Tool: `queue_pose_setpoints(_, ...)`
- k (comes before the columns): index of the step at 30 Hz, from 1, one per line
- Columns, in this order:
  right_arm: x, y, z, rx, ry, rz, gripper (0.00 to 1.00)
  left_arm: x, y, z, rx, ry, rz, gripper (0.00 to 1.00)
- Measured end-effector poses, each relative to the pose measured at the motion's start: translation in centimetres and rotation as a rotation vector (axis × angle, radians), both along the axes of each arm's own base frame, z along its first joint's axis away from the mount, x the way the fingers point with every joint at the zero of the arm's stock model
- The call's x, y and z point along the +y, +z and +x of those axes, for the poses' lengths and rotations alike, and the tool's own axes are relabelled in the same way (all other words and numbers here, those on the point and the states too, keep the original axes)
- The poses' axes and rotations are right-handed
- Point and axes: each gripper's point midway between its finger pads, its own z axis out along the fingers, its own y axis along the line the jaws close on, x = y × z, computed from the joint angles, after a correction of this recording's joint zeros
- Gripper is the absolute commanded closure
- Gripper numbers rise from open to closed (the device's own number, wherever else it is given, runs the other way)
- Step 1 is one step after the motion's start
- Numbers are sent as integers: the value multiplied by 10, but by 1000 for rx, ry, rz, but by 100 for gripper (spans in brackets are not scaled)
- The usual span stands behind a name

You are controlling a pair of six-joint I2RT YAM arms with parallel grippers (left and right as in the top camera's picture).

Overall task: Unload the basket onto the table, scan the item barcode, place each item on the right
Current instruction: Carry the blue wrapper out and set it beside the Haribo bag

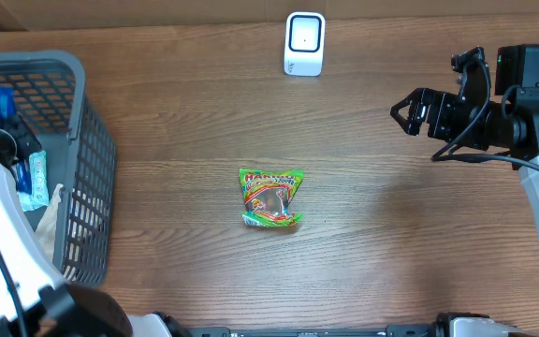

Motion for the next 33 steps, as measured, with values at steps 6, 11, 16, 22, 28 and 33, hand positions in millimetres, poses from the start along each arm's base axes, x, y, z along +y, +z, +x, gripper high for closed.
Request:
queue_pose_setpoints(6,0,0,0,-1,0,0,0,-70,79,13,-235,-174,-34,96)
queue_pose_setpoints(11,0,0,0,-1,0,0,0,-162,139,12,-386,-381,-60,96)
queue_pose_setpoints(16,0,0,0,-1,0,0,0,-255,107,-6,-224,-539,-255,96)
queue_pose_setpoints(22,0,0,0,-1,0,0,0,-321,-4,5,193,-525,-358,96)
queue_pose_setpoints(28,0,0,0,0,0,0,0,-344,-147,1,615,-291,-380,96)
queue_pose_setpoints(33,0,0,0,0,0,0,0,-343,-202,-5,760,-190,-383,78)
